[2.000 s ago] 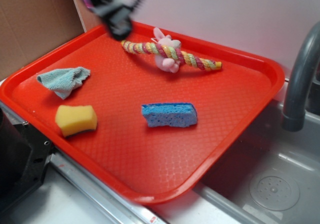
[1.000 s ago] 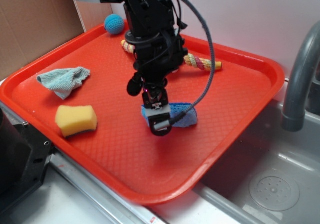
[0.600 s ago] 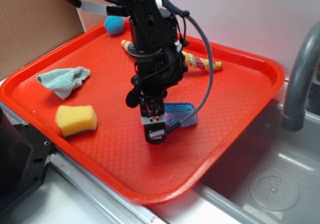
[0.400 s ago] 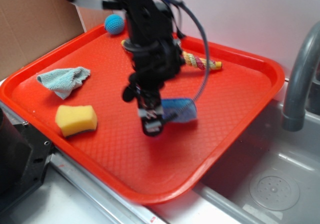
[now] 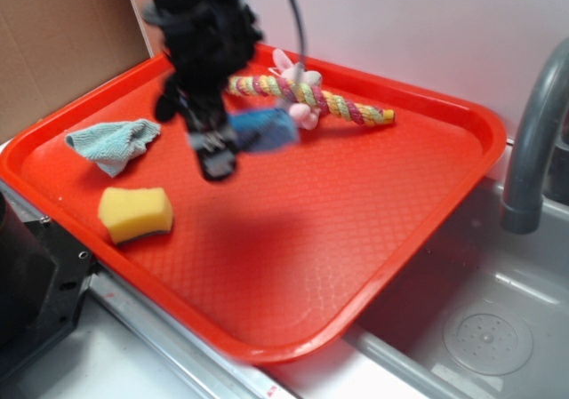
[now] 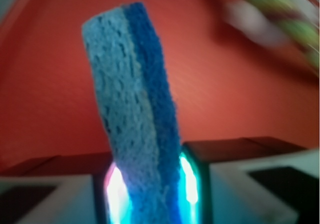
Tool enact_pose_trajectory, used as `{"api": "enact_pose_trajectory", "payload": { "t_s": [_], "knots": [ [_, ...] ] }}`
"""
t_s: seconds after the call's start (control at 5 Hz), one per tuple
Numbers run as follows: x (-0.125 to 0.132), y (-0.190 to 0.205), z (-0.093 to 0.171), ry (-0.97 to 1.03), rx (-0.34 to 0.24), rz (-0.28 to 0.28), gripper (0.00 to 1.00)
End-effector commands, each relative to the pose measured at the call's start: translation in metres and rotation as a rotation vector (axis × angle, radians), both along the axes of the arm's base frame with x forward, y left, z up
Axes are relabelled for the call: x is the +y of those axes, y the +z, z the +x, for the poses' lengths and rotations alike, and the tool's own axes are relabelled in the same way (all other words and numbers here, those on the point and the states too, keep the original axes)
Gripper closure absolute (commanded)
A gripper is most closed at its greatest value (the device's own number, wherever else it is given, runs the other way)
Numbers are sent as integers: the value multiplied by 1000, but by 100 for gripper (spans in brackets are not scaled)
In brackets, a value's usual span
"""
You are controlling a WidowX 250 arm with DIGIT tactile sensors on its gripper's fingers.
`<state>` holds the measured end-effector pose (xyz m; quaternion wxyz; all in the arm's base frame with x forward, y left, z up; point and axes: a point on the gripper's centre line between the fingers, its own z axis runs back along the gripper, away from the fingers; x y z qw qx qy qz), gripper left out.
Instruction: Grab the blue sponge.
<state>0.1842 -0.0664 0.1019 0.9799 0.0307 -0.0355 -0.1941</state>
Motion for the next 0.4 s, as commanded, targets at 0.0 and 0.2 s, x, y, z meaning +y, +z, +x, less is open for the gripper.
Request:
{"api": "enact_pose_trajectory", "payload": {
  "t_s": [0.0,0.2],
  "knots": [
    [18,112,-11,379,3,19,100],
    [28,115,-14,502,19,-23,100]
  ]
}}
